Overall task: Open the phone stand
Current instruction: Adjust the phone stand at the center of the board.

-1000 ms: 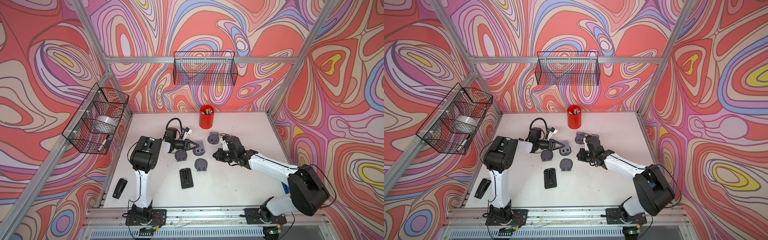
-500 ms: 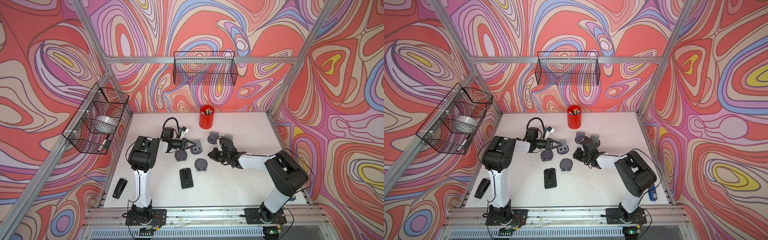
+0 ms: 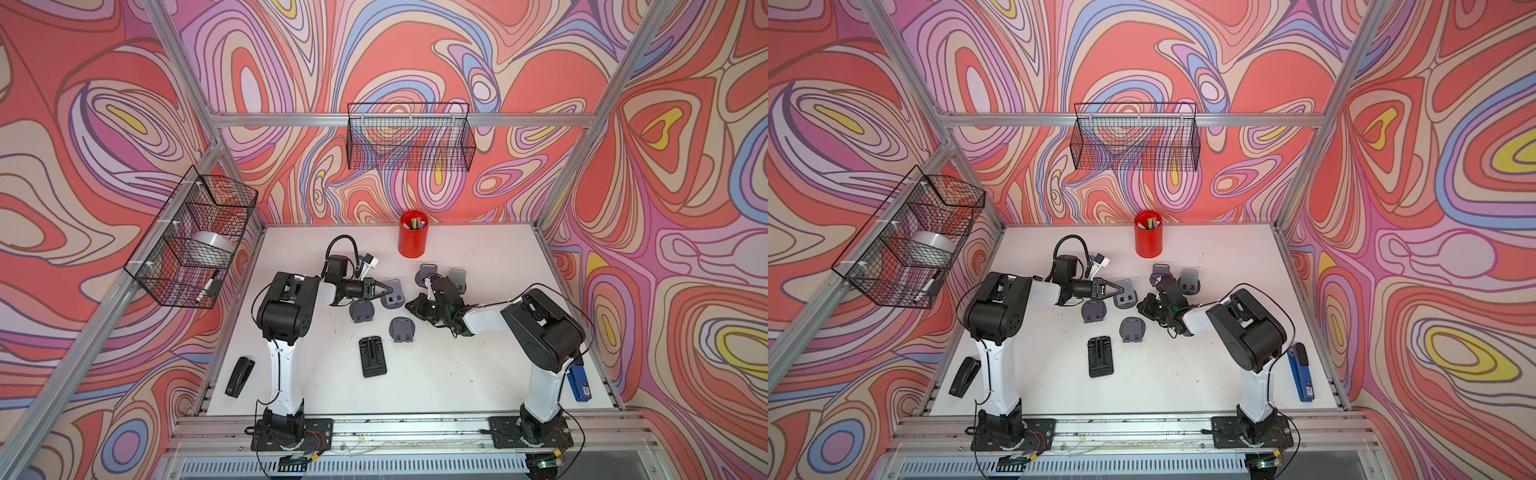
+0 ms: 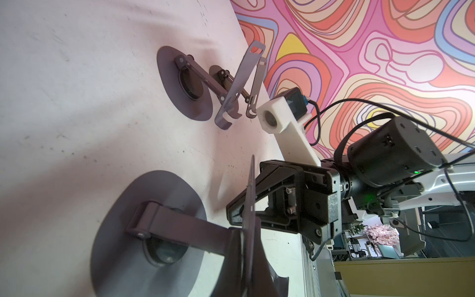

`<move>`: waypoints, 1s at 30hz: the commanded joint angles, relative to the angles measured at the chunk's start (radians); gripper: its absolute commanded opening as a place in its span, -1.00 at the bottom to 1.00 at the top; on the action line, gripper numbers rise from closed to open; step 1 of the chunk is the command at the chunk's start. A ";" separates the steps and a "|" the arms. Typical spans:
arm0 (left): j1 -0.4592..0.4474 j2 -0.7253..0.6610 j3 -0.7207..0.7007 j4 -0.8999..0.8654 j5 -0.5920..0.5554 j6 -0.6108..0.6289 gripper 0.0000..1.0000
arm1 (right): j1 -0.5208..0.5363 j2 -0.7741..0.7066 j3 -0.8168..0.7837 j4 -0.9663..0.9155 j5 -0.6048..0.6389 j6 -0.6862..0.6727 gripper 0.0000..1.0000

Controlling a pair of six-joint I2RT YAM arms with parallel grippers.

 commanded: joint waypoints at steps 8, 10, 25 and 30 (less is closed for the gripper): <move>0.012 0.028 -0.010 0.057 0.019 -0.012 -1.00 | 0.015 0.074 0.049 0.096 -0.001 0.036 -1.00; 0.013 0.030 -0.018 0.079 0.021 -0.024 -1.00 | 0.016 0.081 0.056 0.097 0.002 0.040 -1.00; 0.014 0.038 -0.034 0.146 0.004 -0.058 -1.00 | 0.054 0.121 0.127 -0.043 0.078 0.031 -1.00; 0.014 0.039 -0.043 0.162 -0.008 -0.060 -1.00 | 0.061 0.125 0.140 -0.095 0.115 0.035 -1.00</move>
